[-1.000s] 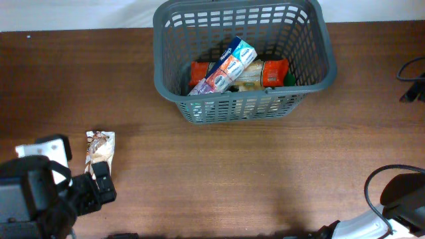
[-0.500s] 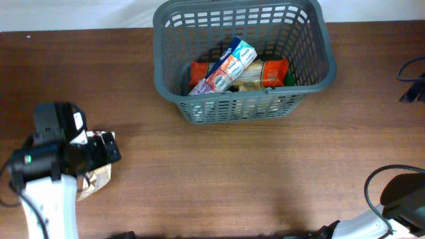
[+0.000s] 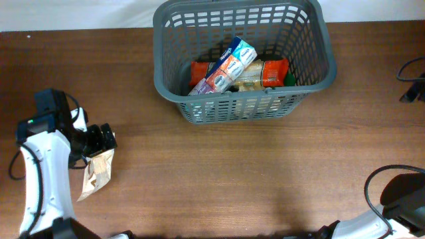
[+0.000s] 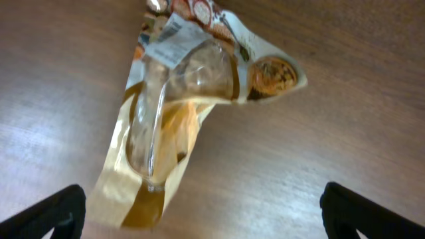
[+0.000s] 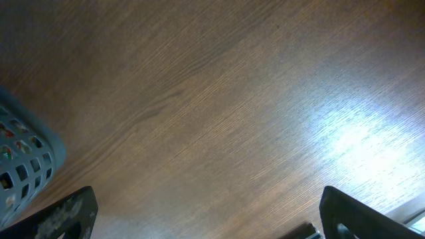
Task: Pack container
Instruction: 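Close the left gripper on the clear dried mushroom bag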
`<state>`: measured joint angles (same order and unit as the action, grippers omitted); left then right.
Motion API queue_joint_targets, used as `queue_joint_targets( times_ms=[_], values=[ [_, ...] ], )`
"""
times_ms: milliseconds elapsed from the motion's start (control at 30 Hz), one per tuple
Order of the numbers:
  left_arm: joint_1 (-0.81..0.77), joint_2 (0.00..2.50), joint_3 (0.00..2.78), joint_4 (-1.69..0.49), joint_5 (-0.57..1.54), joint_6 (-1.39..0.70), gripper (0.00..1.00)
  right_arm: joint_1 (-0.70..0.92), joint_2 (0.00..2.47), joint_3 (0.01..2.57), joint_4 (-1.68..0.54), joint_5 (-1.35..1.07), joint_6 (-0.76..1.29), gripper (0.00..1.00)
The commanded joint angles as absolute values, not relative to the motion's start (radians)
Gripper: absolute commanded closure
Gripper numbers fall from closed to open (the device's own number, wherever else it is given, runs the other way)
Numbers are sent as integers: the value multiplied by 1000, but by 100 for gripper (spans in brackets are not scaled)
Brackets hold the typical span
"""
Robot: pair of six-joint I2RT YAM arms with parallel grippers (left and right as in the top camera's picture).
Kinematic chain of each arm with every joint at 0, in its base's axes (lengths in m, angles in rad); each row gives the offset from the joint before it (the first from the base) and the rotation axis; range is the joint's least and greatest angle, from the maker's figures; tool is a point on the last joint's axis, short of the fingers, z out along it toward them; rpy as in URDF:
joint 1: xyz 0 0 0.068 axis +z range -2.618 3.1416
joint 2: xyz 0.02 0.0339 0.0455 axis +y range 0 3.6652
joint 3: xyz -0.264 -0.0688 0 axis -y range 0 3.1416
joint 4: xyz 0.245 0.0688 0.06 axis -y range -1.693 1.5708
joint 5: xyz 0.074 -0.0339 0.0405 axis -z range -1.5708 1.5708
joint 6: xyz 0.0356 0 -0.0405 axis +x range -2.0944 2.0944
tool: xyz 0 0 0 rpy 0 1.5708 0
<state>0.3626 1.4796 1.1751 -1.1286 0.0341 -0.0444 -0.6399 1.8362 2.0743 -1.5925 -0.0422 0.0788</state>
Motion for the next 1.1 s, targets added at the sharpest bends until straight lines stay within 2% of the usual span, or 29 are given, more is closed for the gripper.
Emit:
queue_joint_targets(
  times_ms=[0, 133, 233, 633, 1067],
  values=[
    [369, 1512, 1155, -1084, 45, 5, 1, -642, 1837, 2070, -1592, -33, 87, 1],
    [369, 1546, 1155, -1020, -79, 10, 0, -642, 1837, 2070, -1592, -33, 87, 1],
    [369, 1567, 1155, -1003, -137, 117, 1, -642, 1837, 2070, -1592, -33, 87, 1],
    [354, 1610, 1131, -985, -120, 233, 0, -642, 1837, 2070, -1592, -33, 87, 1],
    [351, 1610, 973, -956, -117, 233, 1, -642, 1837, 2070, -1592, -33, 87, 1]
  ],
)
